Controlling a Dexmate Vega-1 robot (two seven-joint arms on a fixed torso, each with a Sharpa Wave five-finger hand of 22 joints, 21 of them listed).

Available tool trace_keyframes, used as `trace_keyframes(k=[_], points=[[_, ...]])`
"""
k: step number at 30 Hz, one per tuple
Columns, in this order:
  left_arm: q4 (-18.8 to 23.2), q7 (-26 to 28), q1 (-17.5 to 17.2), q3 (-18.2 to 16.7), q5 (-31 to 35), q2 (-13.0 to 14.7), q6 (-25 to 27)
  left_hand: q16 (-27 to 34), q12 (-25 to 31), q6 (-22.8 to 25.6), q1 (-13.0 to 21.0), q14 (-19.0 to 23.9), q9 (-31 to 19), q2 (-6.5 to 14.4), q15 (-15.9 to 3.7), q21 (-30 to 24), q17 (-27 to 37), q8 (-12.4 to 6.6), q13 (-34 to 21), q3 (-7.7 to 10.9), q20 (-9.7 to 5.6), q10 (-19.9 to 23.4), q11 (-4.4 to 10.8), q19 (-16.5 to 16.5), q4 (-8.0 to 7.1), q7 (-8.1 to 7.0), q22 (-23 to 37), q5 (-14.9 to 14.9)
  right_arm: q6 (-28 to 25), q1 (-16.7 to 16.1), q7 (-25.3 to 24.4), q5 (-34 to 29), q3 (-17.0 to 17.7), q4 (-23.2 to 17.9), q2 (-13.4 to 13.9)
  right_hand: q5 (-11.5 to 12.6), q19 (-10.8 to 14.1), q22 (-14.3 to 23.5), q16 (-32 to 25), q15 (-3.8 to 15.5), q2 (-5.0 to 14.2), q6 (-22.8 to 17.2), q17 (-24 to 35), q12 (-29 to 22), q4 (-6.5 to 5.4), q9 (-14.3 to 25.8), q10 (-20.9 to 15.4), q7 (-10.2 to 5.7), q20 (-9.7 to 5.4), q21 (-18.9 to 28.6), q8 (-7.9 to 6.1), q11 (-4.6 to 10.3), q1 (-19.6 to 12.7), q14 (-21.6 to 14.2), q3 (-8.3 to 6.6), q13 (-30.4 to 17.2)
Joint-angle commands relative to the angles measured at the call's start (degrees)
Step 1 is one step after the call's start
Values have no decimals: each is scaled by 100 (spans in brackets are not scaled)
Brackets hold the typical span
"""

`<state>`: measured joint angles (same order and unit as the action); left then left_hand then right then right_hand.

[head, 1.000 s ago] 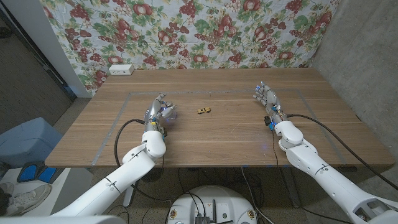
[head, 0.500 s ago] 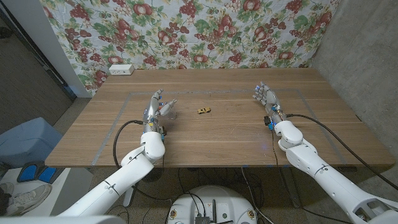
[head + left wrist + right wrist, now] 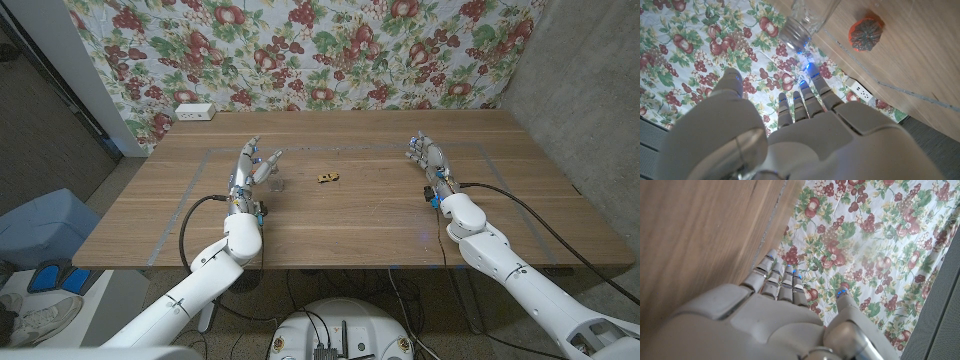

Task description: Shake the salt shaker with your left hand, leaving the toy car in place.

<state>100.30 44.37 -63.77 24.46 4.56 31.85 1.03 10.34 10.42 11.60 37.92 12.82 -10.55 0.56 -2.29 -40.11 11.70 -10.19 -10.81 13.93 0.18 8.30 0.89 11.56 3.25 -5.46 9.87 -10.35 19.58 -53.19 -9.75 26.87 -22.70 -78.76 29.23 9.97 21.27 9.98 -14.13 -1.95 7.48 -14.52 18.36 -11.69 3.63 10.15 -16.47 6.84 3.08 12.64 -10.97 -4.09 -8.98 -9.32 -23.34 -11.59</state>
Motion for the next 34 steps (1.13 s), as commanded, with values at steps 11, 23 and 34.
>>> trace_keyframes(k=[11, 23, 34], points=[[-606, -1086, -11, -287, -810, -32, -2015, -29, -8, -326, -618, -1009, 60, 376, -82, 594, -94, 9, 51, 23, -493, -546, 127, -530, -130, 132, -29, 4, 75, -120, -75, -73, 33, -220, 54, 2, 43, 30, 31, -14, 29, -20, 5, 22, 5, 19, 40, 16, -3, -9, 2, -42, 85, 26, 15, -9], [-978, -2362, 135, -368, -1892, -93, -2845, 41, 27, -554, -1529, -1191, 63, 987, -85, 910, -92, 21, 68, -4, -502, -699, 160, -668, -686, 381, -19, -99, 148, -368, -211, -94, 157, -518, 151, 4, -3, 28, 76, 45, -77, -26, -4, 17, -32, 19, 37, 58, -73, -43, 3, -77, 202, 109, 98, -9], [-1277, -2963, 354, -329, -2171, -330, -3473, 56, 49, -489, -1875, -1151, 76, 1196, -175, 1156, -130, -1, 74, 674, -558, -650, 273, -631, -1181, 470, -38, -388, 173, -484, -171, 14, 269, -526, 206, 14, -6, 25, 96, 104, -146, -33, -19, 15, -65, 19, 42, 82, -123, -55, 1, -63, 298, 126, 159, -10]])
